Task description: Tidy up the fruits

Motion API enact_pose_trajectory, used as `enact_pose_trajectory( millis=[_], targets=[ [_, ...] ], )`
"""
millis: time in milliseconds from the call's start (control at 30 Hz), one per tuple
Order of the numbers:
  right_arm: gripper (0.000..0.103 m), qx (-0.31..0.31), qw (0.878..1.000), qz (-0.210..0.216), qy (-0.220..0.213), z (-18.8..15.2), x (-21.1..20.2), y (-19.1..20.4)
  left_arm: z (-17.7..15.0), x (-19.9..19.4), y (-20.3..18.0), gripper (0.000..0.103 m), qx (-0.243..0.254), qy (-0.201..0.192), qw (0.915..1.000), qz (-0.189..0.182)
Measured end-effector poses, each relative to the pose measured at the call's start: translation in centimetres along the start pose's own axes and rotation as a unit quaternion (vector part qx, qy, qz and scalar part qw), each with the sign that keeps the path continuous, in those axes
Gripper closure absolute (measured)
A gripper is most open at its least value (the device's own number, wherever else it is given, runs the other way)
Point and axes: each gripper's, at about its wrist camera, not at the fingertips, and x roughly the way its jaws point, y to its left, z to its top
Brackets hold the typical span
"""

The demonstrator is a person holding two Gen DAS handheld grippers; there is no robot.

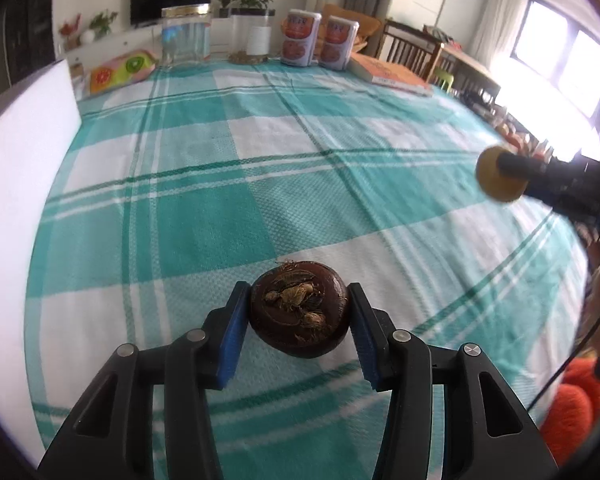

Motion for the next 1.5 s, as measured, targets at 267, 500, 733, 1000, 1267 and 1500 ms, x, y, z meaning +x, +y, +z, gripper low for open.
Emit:
enact_pose_trajectory(
  millis=[267, 500, 733, 1000, 1267, 1500],
  targets=[
    [0.054, -0.159, 0.973, 0.159, 0.049, -3.3, -1.5, 18.6, -1.7, -18.3, 5.3, 0.053, -0.088, -0.061, 0.9914, -0.075],
    [0.054, -0.286, 0.917, 0.245, 0.130, -8.9, 1.3, 34.7, -4.7, -23.1, 17.6, 0.053, -0.185, -0.063, 0.9726, 0.126],
    [0.050, -0.335, 0.905, 0.198, 0.172, -13.1, 5.4, 40.0, -6.9, -22.2, 22.1, 0.030, -0.213, -0.034, 0.9524, 0.216],
    [0.019, -0.317, 0.926, 0.177, 0.106, -9.5, 1.5, 39.4, -5.3, -26.1, 17.8, 0.003, -0.125, -0.096, 0.9058, 0.393],
    [0.017, -0.332, 0.925, 0.143, 0.118, -10.9, -0.1, 38.9, -6.3, -25.4, 19.0, 0.001, -0.166, -0.041, 0.8987, 0.404],
    [0.017, -0.343, 0.921, 0.129, 0.131, -12.6, -0.3, 39.4, -7.4, -26.6, 18.6, 0.001, -0.179, -0.042, 0.9051, 0.384]
  ],
)
